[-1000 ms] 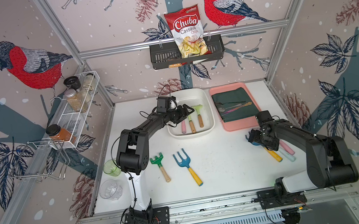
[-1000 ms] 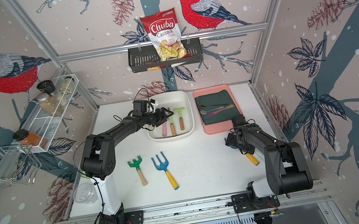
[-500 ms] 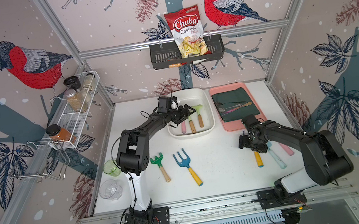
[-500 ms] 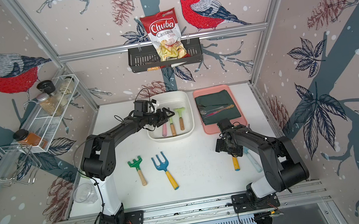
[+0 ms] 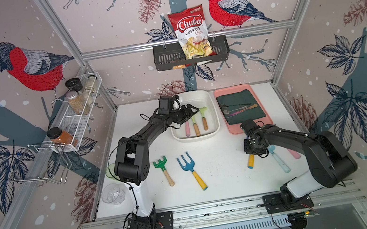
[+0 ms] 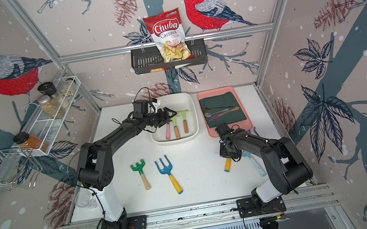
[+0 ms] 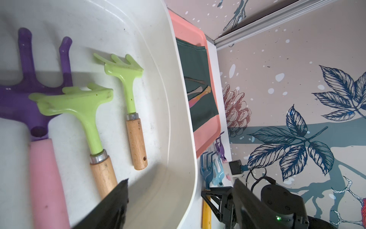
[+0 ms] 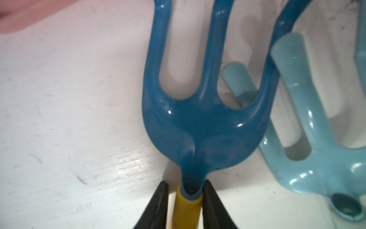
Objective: Put the rake into the storage box
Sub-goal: Pick up the rake at the center of the board.
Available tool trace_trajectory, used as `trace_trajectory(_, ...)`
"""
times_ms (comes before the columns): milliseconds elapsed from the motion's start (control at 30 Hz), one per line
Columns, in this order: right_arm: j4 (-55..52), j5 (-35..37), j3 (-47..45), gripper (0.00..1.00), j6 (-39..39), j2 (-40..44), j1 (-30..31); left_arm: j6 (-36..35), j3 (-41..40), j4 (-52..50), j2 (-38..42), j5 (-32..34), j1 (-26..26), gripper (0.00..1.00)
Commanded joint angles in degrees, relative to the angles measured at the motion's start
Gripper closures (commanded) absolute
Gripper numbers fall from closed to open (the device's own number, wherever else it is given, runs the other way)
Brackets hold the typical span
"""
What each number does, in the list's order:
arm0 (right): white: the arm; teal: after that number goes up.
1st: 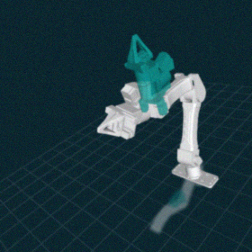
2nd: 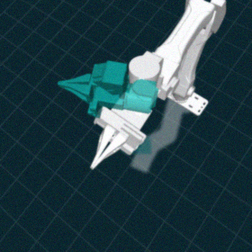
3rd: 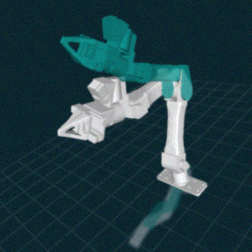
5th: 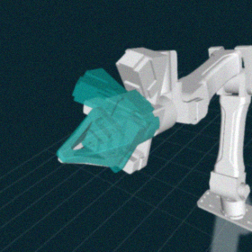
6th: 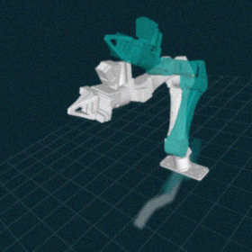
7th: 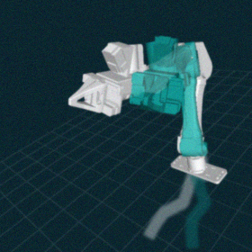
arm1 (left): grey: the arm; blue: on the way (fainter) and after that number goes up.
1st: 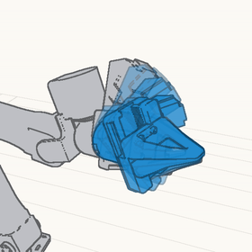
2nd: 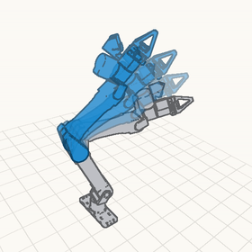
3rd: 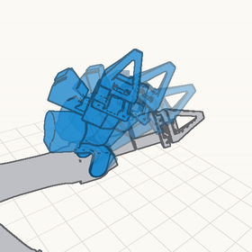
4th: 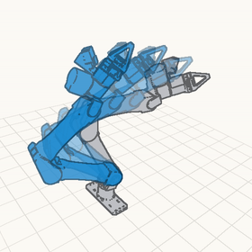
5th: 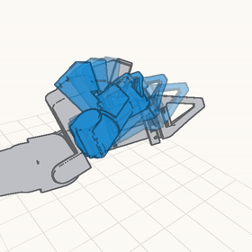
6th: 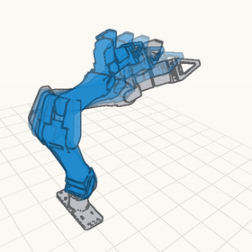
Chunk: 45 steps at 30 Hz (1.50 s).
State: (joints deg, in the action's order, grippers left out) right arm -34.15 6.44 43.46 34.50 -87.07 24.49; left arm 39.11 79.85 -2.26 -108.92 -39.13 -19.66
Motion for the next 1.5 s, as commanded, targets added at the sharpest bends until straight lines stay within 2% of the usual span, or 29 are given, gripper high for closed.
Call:
trace_trajectory(0,-3.6,0.9,-0.3,0.76,0.5,-1.0,1.1,-0.4,-0.8,-0.6,2.0,0.5,-0.2,0.18)
trace_trajectory(333,-4.0,-0.6,0.1,0.81,1.5,5.4,2.3,0.2,-5.1,-1.1,7.7,2.5,-1.4,0.18)
trace_trajectory(633,-3.5,-7.5,1.1,0.81,-0.2,12.6,1.6,1.2,-5.7,-1.4,10.0,4.4,-4.1,0.17)
trace_trajectory(767,-4.2,-10.5,3.4,0.81,-1.2,14.8,1.7,2.3,-5.1,0.7,9.7,4.8,-7.6,0.17)
trace_trajectory(1000,-3.5,-19.6,11.3,0.81,-6.1,14.0,2.7,8.3,-6.5,13.8,7.4,-0.7,-12.8,0.19)
trace_trajectory(1267,-5.4,-23.0,19.7,0.82,-8.8,9.4,3.1,8.8,-5.6,15.0,5.2,-1.4,-15.1,0.25)
trace_trajectory(1467,-5.4,-23.8,22.2,0.82,-9.5,7.2,4.3,8.5,-4.7,14.3,3.6,-2.1,-15.7,0.37)
